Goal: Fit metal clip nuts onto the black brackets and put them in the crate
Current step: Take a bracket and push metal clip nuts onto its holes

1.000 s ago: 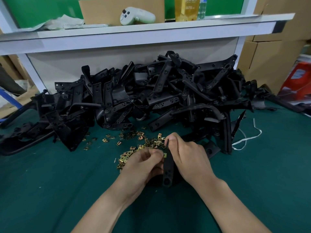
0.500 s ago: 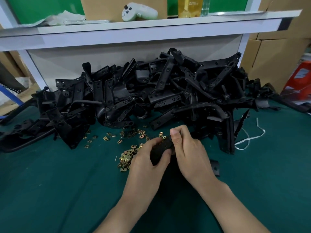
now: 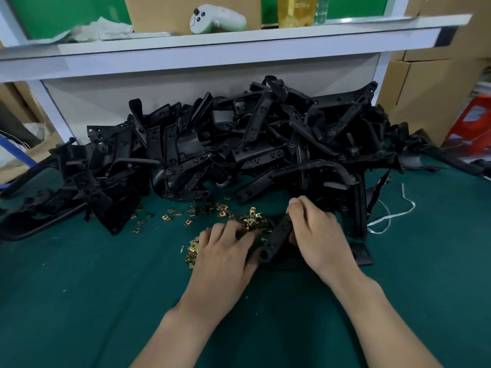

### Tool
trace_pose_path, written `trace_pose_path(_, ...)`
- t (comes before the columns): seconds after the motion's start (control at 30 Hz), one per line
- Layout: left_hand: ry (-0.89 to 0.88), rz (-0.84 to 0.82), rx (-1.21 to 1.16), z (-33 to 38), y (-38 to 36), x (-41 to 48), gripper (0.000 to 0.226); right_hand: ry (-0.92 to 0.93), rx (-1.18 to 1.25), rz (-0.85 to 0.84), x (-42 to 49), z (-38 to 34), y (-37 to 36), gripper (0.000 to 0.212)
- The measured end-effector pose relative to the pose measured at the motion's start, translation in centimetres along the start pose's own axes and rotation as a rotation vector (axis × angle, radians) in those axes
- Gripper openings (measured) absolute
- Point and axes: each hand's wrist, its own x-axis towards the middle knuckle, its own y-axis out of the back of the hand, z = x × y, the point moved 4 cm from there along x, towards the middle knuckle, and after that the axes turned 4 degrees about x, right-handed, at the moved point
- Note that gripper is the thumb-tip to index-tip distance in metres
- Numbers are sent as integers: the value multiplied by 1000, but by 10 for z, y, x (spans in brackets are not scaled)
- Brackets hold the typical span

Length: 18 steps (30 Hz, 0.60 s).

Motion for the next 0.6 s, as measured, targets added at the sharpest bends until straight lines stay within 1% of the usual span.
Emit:
trace_pose_path(0.1,-8,-25,23,4,-3,7,38,-1,36,9,1,0,3,38)
trace_pose_path(0.3,-36,17,72,9,-4,10,24,19,68,-33,0,-4,1,38)
trace_pose_path(0.37,-40,61,12,7,-2,8,19,35,78,-49,-1,-7,1,39)
trace_pose_path(0.4,-15,103,-79,6,1,8,16,44,86,-57,-2,-8,1,40)
trace_pose_path(0.47,120,181,-381,0,7,8,7,59,115,-68,-3,-12,1,43)
trace_pose_path(0.53,272,149,-757,-5,6,9,9,67,157,-75,-4,-16,0,45)
trace_pose_path(0.57,308,124,-907,-4,6,9,13,71,177,-78,-5,-16,0,45)
trace_pose_path(0.6,320,112,-1009,-4,7,10,15,75,193,-82,-5,-17,-1,43)
